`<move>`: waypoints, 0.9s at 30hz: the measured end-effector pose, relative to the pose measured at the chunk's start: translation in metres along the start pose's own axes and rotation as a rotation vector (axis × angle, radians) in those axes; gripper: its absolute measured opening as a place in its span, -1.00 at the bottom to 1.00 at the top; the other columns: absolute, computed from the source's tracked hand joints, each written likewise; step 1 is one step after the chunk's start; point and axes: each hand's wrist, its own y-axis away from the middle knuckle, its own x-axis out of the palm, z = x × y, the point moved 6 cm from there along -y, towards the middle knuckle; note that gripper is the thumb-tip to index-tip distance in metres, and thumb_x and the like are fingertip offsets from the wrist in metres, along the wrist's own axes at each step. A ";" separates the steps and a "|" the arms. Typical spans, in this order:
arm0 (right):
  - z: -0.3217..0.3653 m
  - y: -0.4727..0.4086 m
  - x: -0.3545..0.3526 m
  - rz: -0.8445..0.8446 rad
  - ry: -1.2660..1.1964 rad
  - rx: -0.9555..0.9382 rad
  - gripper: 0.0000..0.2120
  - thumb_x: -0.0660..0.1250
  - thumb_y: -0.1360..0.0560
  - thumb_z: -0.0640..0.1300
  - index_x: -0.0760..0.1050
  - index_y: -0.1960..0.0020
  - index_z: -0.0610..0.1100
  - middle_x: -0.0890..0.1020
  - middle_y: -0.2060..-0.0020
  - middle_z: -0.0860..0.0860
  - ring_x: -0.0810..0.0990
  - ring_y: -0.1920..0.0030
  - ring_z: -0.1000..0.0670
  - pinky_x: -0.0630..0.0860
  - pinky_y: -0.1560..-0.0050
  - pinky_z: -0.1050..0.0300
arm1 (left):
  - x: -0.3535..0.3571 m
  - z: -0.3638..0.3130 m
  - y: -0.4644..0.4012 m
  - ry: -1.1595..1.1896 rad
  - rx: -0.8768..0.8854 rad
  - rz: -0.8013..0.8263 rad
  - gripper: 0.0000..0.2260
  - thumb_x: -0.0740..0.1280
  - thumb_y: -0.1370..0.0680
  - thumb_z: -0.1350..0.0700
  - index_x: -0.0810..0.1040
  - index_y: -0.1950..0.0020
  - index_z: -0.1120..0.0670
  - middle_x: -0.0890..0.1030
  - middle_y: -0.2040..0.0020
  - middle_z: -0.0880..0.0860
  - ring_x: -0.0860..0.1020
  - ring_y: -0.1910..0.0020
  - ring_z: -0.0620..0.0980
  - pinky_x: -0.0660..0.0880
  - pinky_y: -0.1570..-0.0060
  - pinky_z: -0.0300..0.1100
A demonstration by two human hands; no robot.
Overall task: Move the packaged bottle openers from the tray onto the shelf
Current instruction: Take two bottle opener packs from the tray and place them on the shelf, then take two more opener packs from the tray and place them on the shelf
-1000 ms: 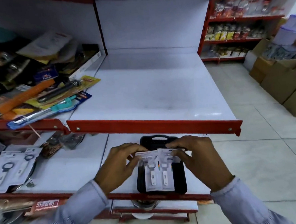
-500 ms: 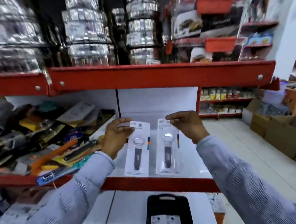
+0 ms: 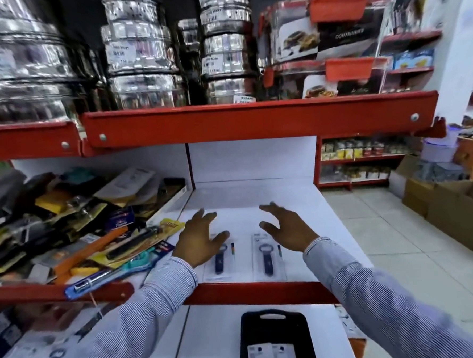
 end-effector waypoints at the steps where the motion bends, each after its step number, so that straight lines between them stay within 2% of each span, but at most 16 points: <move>1: 0.008 0.012 -0.002 -0.037 0.060 -0.044 -0.47 0.20 -0.58 0.10 0.18 -0.51 0.06 0.15 -0.56 -0.11 0.11 -0.55 -0.19 0.12 -0.53 -0.17 | -0.002 -0.006 0.011 -0.063 0.047 -0.043 -0.35 0.31 -0.54 -0.20 0.25 -0.55 0.01 0.14 -0.62 0.12 0.17 -0.58 0.14 0.19 -0.54 0.10; 2: 0.016 0.025 -0.004 -0.098 0.137 -0.078 -0.43 0.16 -0.58 0.14 0.08 -0.53 0.11 0.02 -0.58 -0.10 -0.04 -0.57 -0.21 0.04 -0.53 -0.27 | -0.006 -0.015 0.023 -0.145 0.101 -0.086 -0.35 0.26 -0.55 -0.23 0.19 -0.57 -0.02 0.07 -0.64 0.11 0.12 -0.60 0.17 0.18 -0.53 0.18; 4: 0.030 0.055 -0.007 -0.230 0.274 -0.125 -0.40 0.10 -0.59 0.17 -0.05 -0.55 0.14 -0.14 -0.59 -0.08 -0.21 -0.57 -0.22 -0.08 -0.50 -0.30 | -0.006 -0.035 0.048 -0.260 0.196 -0.155 -0.34 0.16 -0.57 -0.28 0.09 -0.60 -0.05 -0.04 -0.65 0.09 0.01 -0.62 0.19 0.07 -0.52 0.26; 7: 0.054 0.103 -0.020 -0.418 0.294 -0.214 -0.38 0.13 -0.60 0.11 -0.06 -0.57 0.07 -0.16 -0.58 -0.09 -0.28 -0.56 -0.21 -0.17 -0.53 -0.31 | -0.007 -0.053 0.080 -0.332 0.303 -0.275 -0.34 0.05 -0.58 -0.31 0.03 -0.61 -0.06 -0.06 -0.65 0.11 -0.07 -0.63 0.19 -0.02 -0.52 0.28; 9: 0.052 0.129 -0.019 -0.473 0.301 -0.257 -0.40 0.21 -0.59 0.00 0.06 -0.56 0.00 -0.05 -0.58 -0.15 -0.20 -0.57 -0.23 -0.11 -0.52 -0.36 | 0.004 -0.060 0.104 -0.335 0.393 -0.308 -0.36 0.14 -0.59 -0.26 0.12 -0.60 -0.01 0.04 -0.64 0.15 -0.01 -0.63 0.18 0.06 -0.54 0.30; 12: 0.032 0.173 0.001 -0.535 0.320 -0.365 -0.46 0.31 -0.51 -0.20 0.31 -0.47 -0.12 0.19 -0.52 -0.24 0.03 -0.55 -0.29 0.07 -0.47 -0.40 | 0.035 -0.063 0.150 -0.265 0.613 -0.397 -0.49 0.30 -0.57 -0.11 0.43 -0.46 0.10 0.36 -0.52 0.20 0.29 -0.53 0.22 0.29 -0.44 0.21; 14: 0.010 0.201 0.022 -0.515 0.336 -0.448 -0.49 0.32 -0.47 -0.27 0.39 -0.41 -0.15 0.31 -0.46 -0.24 0.17 -0.52 -0.30 0.18 -0.45 -0.39 | 0.063 -0.054 0.176 -0.210 0.710 -0.393 -0.58 0.38 -0.53 -0.03 0.58 -0.32 0.13 0.53 -0.38 0.21 0.46 -0.41 0.21 0.40 -0.35 0.14; 16: -0.014 0.224 0.048 -0.424 0.383 -0.508 -0.52 0.28 -0.48 -0.26 0.38 -0.40 -0.15 0.36 -0.44 -0.20 0.25 -0.50 -0.26 0.25 -0.44 -0.32 | 0.101 -0.038 0.192 -0.197 0.733 -0.296 -0.63 0.41 -0.50 -0.01 0.63 -0.25 0.13 0.60 -0.31 0.18 0.52 -0.34 0.17 0.46 -0.29 0.11; 18: -0.036 0.239 0.078 -0.258 0.396 -0.481 -0.52 0.24 -0.49 -0.25 0.37 -0.41 -0.15 0.37 -0.44 -0.18 0.28 -0.49 -0.20 0.27 -0.46 -0.21 | 0.141 -0.020 0.199 -0.173 0.709 -0.141 -0.63 0.37 -0.50 0.00 0.60 -0.26 0.13 0.60 -0.30 0.16 0.53 -0.31 0.16 0.48 -0.26 0.09; 20: -0.065 0.242 0.116 -0.062 0.389 -0.370 -0.53 0.16 -0.52 -0.15 0.35 -0.42 -0.13 0.39 -0.44 -0.14 0.33 -0.47 -0.16 0.36 -0.43 -0.15 | 0.181 0.000 0.193 -0.217 0.630 0.032 -0.56 0.34 -0.50 -0.02 0.52 -0.34 0.12 0.57 -0.33 0.14 0.51 -0.33 0.15 0.51 -0.28 0.10; 22: -0.088 0.233 0.148 0.119 0.355 -0.185 -0.52 0.11 -0.57 -0.03 0.28 -0.46 -0.11 0.34 -0.47 -0.07 0.38 -0.45 -0.14 0.50 -0.32 -0.12 | 0.217 0.018 0.177 -0.266 0.483 0.248 -0.40 0.37 -0.48 -0.06 0.37 -0.47 0.14 0.48 -0.43 0.16 0.44 -0.42 0.18 0.42 -0.40 0.14; 23: -0.101 0.225 0.165 0.231 0.339 -0.068 -0.46 0.19 -0.55 -0.04 0.20 -0.50 -0.11 0.26 -0.51 -0.04 0.35 -0.47 -0.14 0.49 -0.33 -0.10 | 0.234 0.025 0.167 -0.274 0.411 0.376 -0.29 0.39 -0.48 -0.08 0.25 -0.54 0.15 0.38 -0.51 0.18 0.35 -0.48 0.21 0.30 -0.50 0.12; 25: -0.124 0.210 0.195 0.490 0.324 0.137 -0.20 0.38 -0.47 -0.06 0.00 -0.55 -0.11 0.11 -0.57 -0.06 0.21 -0.52 -0.13 0.38 -0.43 -0.03 | 0.263 0.033 0.149 -0.318 0.324 0.628 -0.11 0.41 -0.48 -0.13 -0.01 -0.61 0.16 0.16 -0.60 0.20 0.15 -0.58 0.22 0.07 -0.58 0.06; 27: -0.136 0.187 0.215 0.612 0.343 0.202 0.00 0.50 -0.37 -0.01 -0.08 -0.56 -0.15 0.09 -0.57 -0.11 0.18 -0.53 -0.17 0.33 -0.45 -0.05 | 0.281 0.035 0.129 -0.398 0.276 0.768 0.04 0.47 -0.42 -0.17 -0.13 -0.61 0.18 0.07 -0.62 0.22 0.07 -0.60 0.24 0.02 -0.58 0.08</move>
